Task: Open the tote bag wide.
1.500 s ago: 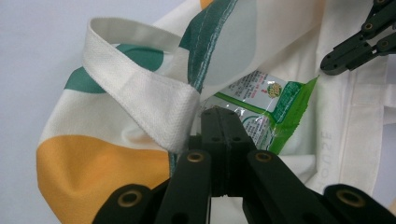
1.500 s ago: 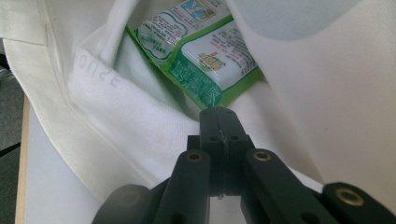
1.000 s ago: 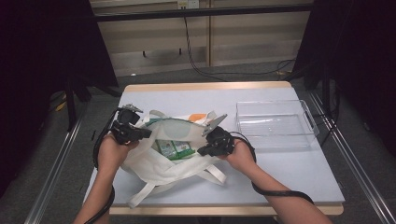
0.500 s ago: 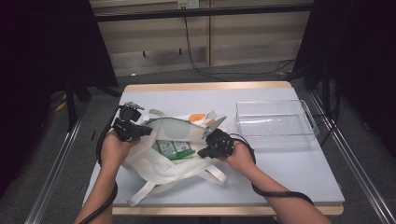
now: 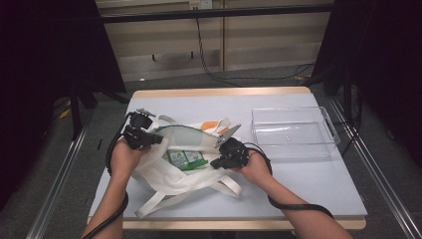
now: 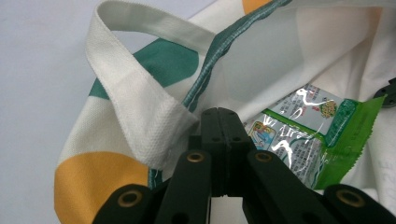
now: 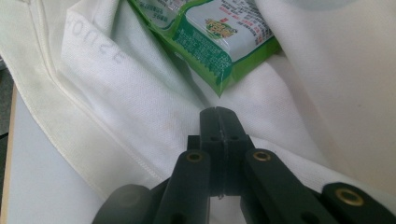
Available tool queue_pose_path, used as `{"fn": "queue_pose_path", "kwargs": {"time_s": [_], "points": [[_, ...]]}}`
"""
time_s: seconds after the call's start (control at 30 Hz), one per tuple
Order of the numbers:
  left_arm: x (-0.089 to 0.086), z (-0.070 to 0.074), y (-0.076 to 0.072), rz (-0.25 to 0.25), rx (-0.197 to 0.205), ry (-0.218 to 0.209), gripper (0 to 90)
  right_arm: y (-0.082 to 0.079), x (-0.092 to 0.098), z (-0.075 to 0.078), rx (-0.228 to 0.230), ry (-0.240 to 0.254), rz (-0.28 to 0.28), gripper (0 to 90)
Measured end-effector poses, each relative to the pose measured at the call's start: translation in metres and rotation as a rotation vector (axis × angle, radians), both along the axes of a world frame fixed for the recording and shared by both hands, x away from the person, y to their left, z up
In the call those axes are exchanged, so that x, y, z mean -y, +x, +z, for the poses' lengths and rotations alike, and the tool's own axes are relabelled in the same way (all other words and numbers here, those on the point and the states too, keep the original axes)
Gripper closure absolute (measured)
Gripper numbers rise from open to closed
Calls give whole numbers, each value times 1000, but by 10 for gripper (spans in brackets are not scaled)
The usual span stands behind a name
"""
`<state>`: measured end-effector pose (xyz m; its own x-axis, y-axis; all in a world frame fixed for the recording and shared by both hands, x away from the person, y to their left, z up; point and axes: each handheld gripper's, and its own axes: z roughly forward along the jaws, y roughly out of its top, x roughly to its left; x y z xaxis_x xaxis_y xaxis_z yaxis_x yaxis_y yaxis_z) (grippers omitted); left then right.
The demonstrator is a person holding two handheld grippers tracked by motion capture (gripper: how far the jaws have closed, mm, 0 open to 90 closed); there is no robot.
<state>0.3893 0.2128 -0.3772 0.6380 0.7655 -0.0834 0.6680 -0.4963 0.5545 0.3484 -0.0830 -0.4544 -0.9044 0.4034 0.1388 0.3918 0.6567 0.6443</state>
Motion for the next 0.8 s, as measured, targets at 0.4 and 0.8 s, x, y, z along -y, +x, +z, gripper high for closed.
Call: {"fn": "queue_pose_path", "kwargs": {"time_s": [0.4, 0.8], "points": [[-3, -11, 7, 14, -13, 19, 900, 1, 0, -3, -8, 9, 4, 900], [-4, -21, 12, 29, -25, 12, 900, 1, -1, -8, -23, 11, 4, 900]]}}
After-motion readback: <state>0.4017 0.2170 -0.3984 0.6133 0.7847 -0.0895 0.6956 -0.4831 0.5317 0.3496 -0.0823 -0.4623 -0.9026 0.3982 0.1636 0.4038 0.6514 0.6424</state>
